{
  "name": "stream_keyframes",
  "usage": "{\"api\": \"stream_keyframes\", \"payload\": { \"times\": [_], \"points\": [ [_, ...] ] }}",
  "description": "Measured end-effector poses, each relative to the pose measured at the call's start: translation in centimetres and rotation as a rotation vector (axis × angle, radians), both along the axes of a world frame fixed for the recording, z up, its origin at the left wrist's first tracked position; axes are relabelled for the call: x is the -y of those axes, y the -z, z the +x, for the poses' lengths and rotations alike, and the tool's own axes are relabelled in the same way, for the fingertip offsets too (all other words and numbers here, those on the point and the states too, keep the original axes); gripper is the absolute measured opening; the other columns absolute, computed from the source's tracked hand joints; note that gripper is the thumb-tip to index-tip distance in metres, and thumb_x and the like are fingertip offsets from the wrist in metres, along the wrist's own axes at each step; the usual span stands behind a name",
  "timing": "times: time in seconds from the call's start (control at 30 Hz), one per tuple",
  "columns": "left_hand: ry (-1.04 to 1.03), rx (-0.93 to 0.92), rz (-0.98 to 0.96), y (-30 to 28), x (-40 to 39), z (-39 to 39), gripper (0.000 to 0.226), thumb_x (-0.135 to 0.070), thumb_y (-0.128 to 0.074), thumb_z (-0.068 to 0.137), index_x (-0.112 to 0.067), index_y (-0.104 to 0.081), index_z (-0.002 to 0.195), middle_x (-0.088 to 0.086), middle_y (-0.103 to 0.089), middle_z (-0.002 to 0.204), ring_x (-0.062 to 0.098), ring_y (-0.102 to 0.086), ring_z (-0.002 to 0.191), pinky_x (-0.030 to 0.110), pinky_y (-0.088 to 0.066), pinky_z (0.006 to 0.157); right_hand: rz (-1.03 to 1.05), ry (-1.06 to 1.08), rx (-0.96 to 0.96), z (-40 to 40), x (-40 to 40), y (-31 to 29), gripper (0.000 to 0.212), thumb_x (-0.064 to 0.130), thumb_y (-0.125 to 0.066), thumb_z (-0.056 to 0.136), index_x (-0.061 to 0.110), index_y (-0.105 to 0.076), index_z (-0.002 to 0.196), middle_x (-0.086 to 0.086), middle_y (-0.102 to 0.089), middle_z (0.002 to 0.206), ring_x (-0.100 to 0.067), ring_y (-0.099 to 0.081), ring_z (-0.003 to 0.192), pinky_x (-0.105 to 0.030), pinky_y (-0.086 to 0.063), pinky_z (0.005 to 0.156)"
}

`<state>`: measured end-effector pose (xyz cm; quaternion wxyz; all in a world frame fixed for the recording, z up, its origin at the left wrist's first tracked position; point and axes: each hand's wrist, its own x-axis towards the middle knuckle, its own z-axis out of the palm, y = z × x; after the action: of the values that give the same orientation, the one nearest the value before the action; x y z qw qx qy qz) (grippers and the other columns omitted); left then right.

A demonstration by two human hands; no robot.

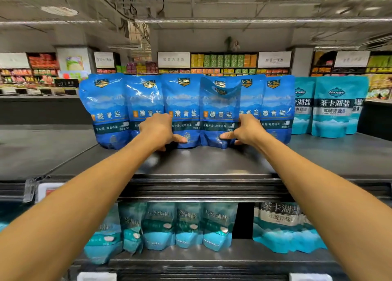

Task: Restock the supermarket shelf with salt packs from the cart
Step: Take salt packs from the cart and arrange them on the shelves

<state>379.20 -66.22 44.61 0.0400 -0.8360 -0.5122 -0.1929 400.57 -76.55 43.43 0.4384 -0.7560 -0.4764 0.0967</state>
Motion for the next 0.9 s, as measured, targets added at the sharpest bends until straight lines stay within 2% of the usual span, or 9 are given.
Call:
{"api": "stream_keyframes", "payload": {
  "times": [0.13, 0.27, 0.37, 0.4, 0.47, 0.53, 0.63, 0.73, 0.9],
  "points": [
    [0.012, -0.051, 0.076, 0.5, 0.2, 0.1, 0.068, -0.071, -0.068, 0.068, -0.008, -0.045, 0.083, 0.002, -0.056, 0.062, 0.026, -0.060, 0.069, 0.035, -0.045, 0.063, 0.026, 0.050, -0.056, -0.2, 0.4, 0.4, 0.057, 0.032, -0.091, 0.061, 0.015, -0.036, 0.062, -0.005, -0.053, 0.066, -0.032, -0.073, 0.081, -0.038, -0.060, 0.069],
    [0.003, -0.047, 0.143, 1.2, 0.4, -0.2, 0.074, -0.075, -0.068, 0.065, -0.007, -0.039, 0.073, 0.000, -0.045, 0.069, 0.030, -0.054, 0.078, 0.036, -0.041, 0.062, 0.034, 0.044, -0.032, -0.2, 1.1, 0.8, 0.056, 0.034, -0.090, 0.064, 0.014, -0.039, 0.055, -0.015, -0.061, 0.068, -0.032, -0.071, 0.083, -0.050, -0.058, 0.082],
    [0.021, 0.036, 0.212, 1.5, 0.8, -1.3, 0.067, -0.078, -0.067, 0.066, -0.016, -0.041, 0.064, 0.001, -0.049, 0.069, 0.030, -0.057, 0.076, 0.035, -0.042, 0.061, 0.020, 0.010, -0.047, -0.3, 2.7, 0.9, 0.051, 0.038, -0.088, 0.068, 0.010, -0.046, 0.057, -0.017, -0.059, 0.070, -0.028, -0.067, 0.081, -0.046, -0.056, 0.081],
    [0.027, 0.087, 0.231, 1.6, 1.1, -1.8, 0.063, -0.075, -0.067, 0.070, -0.017, -0.044, 0.064, 0.002, -0.053, 0.070, 0.031, -0.059, 0.078, 0.035, -0.043, 0.061, 0.044, 0.016, -0.046, -0.3, 3.4, 0.9, 0.048, 0.039, -0.087, 0.070, 0.007, -0.052, 0.064, -0.018, -0.058, 0.073, -0.028, -0.063, 0.078, -0.043, -0.052, 0.077],
    [0.065, 0.227, 0.262, 1.8, 2.2, -2.7, 0.052, -0.063, -0.066, 0.081, -0.016, -0.051, 0.064, 0.002, -0.058, 0.069, 0.031, -0.062, 0.077, 0.035, -0.044, 0.061, 0.173, 0.049, -0.090, -0.5, 5.2, 1.1, 0.042, 0.036, -0.082, 0.078, -0.001, -0.063, 0.087, -0.021, -0.066, 0.089, -0.031, -0.067, 0.087, -0.046, -0.055, 0.085],
    [0.156, 0.424, 0.273, 2.4, 4.0, -3.4, 0.040, -0.051, -0.063, 0.088, -0.020, -0.054, 0.064, -0.003, -0.058, 0.064, 0.024, -0.061, 0.071, 0.033, -0.044, 0.061, 0.394, 0.026, -0.190, -1.2, 8.1, 1.1, 0.023, 0.027, -0.074, 0.086, 0.008, -0.066, 0.097, -0.011, -0.071, 0.097, -0.026, -0.071, 0.094, -0.045, -0.057, 0.088],
    [0.333, 0.785, 0.207, 3.9, 8.2, -3.5, 0.032, -0.039, -0.063, 0.092, -0.018, -0.056, 0.068, -0.003, -0.060, 0.059, 0.013, -0.057, 0.054, 0.031, -0.045, 0.058, 0.639, -0.108, -0.312, -2.4, 13.7, 2.1, 0.003, 0.016, -0.067, 0.092, 0.013, -0.068, 0.092, -0.008, -0.073, 0.093, -0.021, -0.075, 0.082, -0.035, -0.062, 0.069],
    [0.582, 1.126, 0.023, 6.1, 13.6, -2.5, 0.026, -0.025, -0.064, 0.094, -0.011, -0.053, 0.075, 0.005, -0.061, 0.059, 0.014, -0.049, 0.037, 0.022, -0.040, 0.042, 0.741, -0.151, -0.369, -2.8, 19.5, 4.7, 0.005, 0.012, -0.065, 0.093, 0.013, -0.069, 0.091, -0.010, -0.073, 0.084, -0.024, -0.073, 0.072, -0.029, -0.058, 0.057],
    [0.840, 1.273, -0.277, 12.5, 20.9, 0.4, 0.022, -0.022, -0.061, 0.095, -0.012, -0.053, 0.077, 0.005, -0.057, 0.056, 0.014, -0.039, 0.030, 0.012, -0.030, 0.038, 0.741, 0.014, -0.308, -1.0, 28.0, 12.6, 0.005, 0.009, -0.062, 0.092, 0.006, -0.067, 0.091, -0.013, -0.071, 0.078, -0.020, -0.068, 0.067, -0.027, -0.055, 0.053]
  ]
}}
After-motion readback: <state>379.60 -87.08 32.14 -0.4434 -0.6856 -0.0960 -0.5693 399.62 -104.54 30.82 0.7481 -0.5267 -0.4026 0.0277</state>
